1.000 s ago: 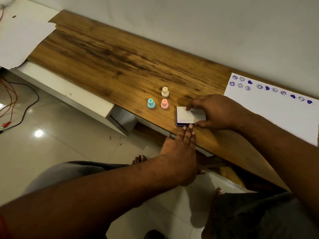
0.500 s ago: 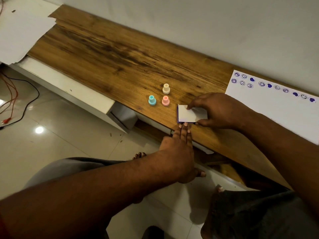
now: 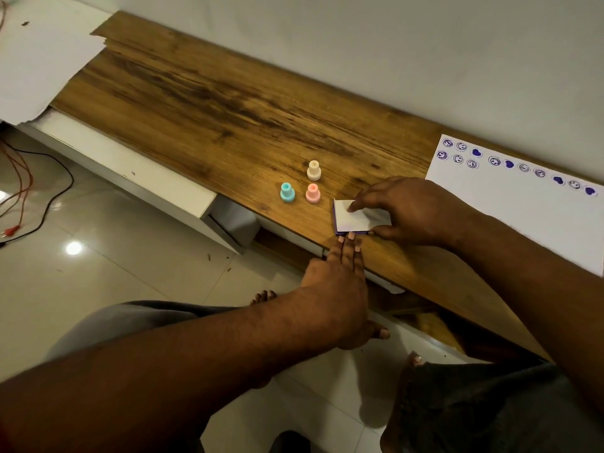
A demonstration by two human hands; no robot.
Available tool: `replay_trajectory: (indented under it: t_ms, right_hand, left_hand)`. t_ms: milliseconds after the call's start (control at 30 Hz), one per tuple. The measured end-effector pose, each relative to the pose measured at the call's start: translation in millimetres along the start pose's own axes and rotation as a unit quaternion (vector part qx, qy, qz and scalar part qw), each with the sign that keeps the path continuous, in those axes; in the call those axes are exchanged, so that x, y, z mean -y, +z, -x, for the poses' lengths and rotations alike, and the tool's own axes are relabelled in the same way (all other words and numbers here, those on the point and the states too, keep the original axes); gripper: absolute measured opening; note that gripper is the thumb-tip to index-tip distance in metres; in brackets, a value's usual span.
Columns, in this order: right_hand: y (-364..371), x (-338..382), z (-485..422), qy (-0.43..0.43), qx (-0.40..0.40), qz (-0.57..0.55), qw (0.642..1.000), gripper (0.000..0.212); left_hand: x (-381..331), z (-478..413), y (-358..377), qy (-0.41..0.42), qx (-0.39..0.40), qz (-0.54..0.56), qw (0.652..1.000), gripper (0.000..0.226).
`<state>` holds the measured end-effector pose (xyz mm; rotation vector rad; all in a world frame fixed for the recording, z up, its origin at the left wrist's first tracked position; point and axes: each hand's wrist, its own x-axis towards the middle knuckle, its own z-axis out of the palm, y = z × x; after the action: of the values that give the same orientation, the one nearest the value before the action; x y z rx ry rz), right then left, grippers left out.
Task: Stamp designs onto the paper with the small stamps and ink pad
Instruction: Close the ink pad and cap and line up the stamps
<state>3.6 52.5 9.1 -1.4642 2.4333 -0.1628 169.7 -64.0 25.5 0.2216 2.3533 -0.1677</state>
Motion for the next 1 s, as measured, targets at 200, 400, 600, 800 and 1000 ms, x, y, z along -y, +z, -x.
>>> replay_trajectory:
  t_ms: [200,400,600,800,1000]
  right_hand:
    - [-3.6,4.8,-1.2,0.005,0.011,0.008,1.000,0.058]
    - [-8.1,12.4,-3.2,0.032,0.020,0.006,0.999,0.056]
    - [-16.3,5.7,-5.9,0.038,0.008,0.031,0.999,0.054]
    - [-24.1,-8.4,-3.1,0.092,-0.067,0.005,0.993,0.041]
    - [-13.4,5.2,-4.4,0.255,-0.185,-0.007,0.949,0.071]
  left_hand:
    - [2.1,0.6,0.3,-0.003,-0.005,-0.012,1.000,0.126]
    - [3.6,10.3,-12.8,-0.001,-0.019,-0.020,1.000,0.121]
    - [10.6,12.8,-31.9,0.002,-0.074,-0.026,0.997,0.100]
    - [16.6,6.3,-36.1,0.001,-0.128,-0.014,0.992,0.082]
    - [65.1,-3.4,-64.3,-0.069,-0.279,0.084,0.954,0.068]
